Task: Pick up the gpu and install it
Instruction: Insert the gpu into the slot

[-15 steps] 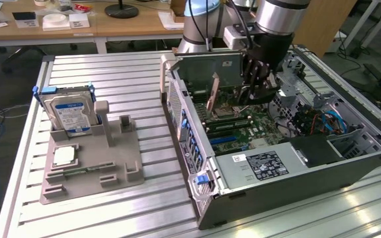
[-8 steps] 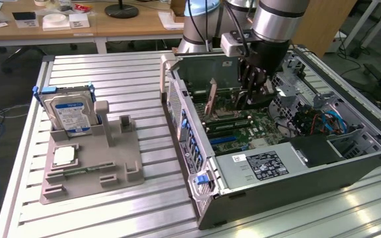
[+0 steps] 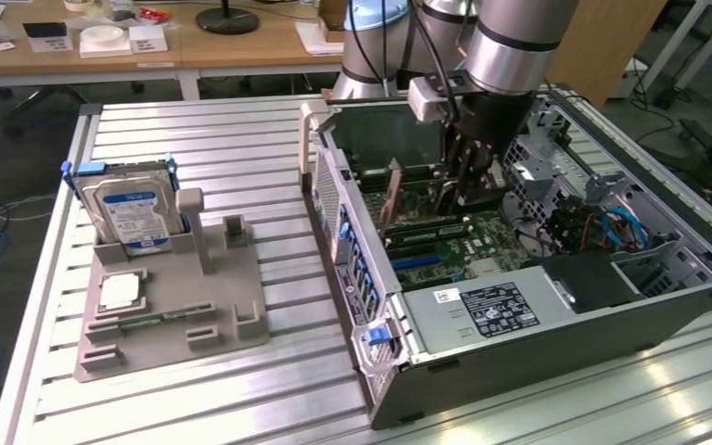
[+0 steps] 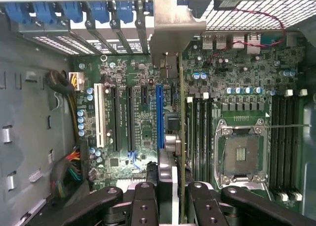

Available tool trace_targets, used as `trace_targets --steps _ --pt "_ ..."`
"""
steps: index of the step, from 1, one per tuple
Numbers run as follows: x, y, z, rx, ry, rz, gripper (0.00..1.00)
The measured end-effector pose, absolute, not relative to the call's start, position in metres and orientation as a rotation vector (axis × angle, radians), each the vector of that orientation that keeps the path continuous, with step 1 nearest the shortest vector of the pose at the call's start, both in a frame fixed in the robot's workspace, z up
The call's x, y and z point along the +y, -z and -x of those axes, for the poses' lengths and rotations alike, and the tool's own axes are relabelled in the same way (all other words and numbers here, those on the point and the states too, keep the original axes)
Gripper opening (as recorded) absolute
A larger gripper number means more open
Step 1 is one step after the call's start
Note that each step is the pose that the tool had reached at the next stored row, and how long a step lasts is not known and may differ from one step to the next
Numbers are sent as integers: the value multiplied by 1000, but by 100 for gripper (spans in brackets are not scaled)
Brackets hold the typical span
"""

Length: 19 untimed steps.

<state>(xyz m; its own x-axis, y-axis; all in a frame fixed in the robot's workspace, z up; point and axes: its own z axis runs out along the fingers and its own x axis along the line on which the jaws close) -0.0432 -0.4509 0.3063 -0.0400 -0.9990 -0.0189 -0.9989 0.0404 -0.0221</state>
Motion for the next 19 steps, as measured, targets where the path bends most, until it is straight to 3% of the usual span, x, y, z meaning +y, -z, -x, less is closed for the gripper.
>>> trace_targets --steps 19 --pt "-455 -283 49 2228 7 2169 28"
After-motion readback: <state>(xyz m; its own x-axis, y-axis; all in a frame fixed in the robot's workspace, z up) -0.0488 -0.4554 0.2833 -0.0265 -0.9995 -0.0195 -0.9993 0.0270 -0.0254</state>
